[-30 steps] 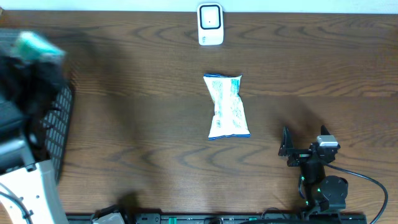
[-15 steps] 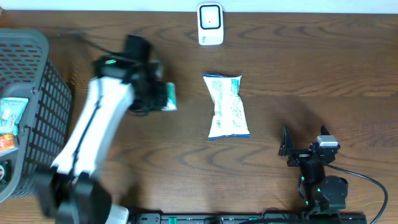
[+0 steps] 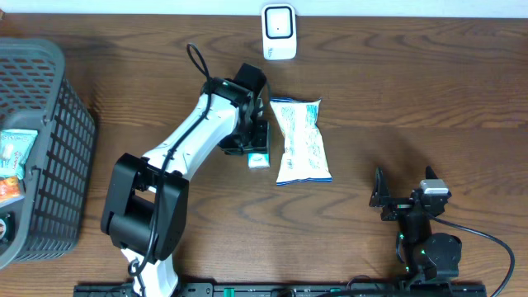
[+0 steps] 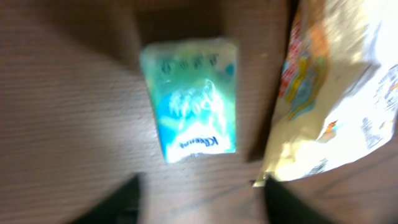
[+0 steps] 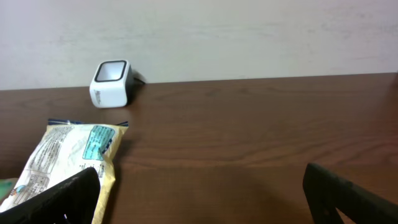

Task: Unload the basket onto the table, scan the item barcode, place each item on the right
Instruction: 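Carry the green tissue pack out and set it left of the bag, then reach into the basket and grasp the green wet-wipe pack with left gripper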

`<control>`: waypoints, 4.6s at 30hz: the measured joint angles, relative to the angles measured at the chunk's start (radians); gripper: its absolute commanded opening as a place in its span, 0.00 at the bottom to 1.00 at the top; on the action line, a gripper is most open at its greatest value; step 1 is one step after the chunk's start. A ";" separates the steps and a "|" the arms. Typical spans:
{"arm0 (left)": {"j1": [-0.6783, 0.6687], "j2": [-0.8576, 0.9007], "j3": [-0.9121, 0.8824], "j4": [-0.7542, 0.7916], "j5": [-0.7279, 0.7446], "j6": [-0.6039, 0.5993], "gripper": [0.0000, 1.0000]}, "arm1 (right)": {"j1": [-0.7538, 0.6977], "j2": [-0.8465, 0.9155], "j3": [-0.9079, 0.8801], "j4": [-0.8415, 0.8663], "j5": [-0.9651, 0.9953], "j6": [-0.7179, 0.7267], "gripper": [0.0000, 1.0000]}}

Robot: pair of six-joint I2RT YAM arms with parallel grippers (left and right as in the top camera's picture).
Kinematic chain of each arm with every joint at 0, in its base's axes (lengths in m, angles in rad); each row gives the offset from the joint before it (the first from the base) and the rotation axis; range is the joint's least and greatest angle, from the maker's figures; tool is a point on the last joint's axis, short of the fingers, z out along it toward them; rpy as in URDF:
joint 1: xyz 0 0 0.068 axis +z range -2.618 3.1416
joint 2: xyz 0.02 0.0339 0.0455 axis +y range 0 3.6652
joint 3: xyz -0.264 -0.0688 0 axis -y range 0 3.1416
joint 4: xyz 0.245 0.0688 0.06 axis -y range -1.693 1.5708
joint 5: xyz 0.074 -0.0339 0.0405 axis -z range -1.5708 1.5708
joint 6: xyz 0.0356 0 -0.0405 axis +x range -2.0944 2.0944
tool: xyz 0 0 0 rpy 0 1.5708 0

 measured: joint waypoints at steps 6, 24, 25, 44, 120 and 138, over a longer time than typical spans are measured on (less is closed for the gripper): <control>0.014 -0.006 0.000 0.005 0.000 -0.026 0.82 | 0.000 0.000 0.000 0.000 0.000 0.000 0.99; 0.921 -0.640 0.103 0.289 -0.162 -0.064 0.80 | 0.000 0.000 0.000 0.000 0.000 0.000 0.99; 0.962 -0.625 0.103 0.298 -0.163 -0.068 0.81 | 0.000 0.000 0.000 0.000 0.000 0.000 0.99; 1.124 -0.025 0.102 0.311 -0.512 0.043 0.96 | 0.000 0.000 0.000 0.000 0.000 0.000 0.99; 1.115 -0.541 0.055 0.362 -0.463 0.216 0.77 | 0.000 0.000 0.000 0.000 0.000 0.000 0.99; 1.115 -0.092 0.046 0.213 -0.445 -0.029 0.98 | 0.000 0.000 0.000 0.000 0.000 0.000 0.99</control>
